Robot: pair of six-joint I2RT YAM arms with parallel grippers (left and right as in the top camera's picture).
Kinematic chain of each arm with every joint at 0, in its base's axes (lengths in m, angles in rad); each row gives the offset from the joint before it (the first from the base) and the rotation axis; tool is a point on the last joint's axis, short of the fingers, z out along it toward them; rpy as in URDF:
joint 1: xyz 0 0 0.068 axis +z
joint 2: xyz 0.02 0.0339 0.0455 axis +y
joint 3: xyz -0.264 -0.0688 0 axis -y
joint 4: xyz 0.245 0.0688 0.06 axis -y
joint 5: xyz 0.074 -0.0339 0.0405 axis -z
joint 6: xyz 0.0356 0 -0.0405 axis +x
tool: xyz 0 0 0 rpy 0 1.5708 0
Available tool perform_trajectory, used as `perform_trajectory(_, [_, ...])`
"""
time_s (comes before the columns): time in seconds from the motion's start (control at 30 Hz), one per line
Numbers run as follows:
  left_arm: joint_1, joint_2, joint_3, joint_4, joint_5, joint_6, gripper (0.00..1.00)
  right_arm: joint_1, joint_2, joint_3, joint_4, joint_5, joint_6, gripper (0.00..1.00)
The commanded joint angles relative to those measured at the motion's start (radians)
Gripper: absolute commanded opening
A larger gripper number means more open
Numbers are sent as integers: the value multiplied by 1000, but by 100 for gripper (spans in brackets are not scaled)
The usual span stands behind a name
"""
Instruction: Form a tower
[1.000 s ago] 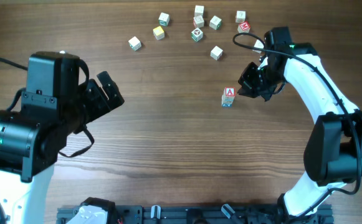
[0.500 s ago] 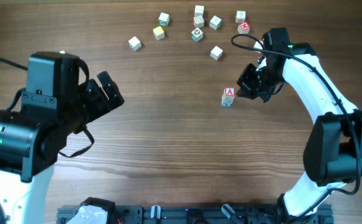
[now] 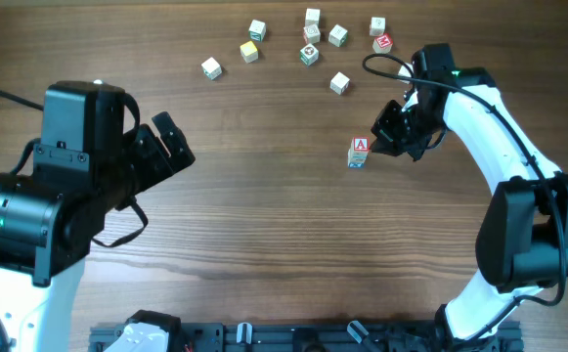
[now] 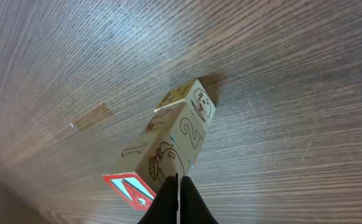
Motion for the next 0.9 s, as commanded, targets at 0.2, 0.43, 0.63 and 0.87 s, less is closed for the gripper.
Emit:
perform_trajectory(0.2, [-4, 0, 1, 2, -14, -2, 100, 6, 10, -6, -6, -24, -7, 4])
perform_trajectory(0.43, [-4, 0, 1, 2, -14, -2, 100, 6, 10, -6, -6, -24, -8, 4])
perform_trajectory(0.63, [-5, 0, 1, 2, -14, -2, 100, 6, 10, -6, -9, -23, -8, 4])
perform_trajectory(0.87, [-5, 0, 1, 2, -14, -2, 100, -5, 7, -3, -10, 141, -17, 4])
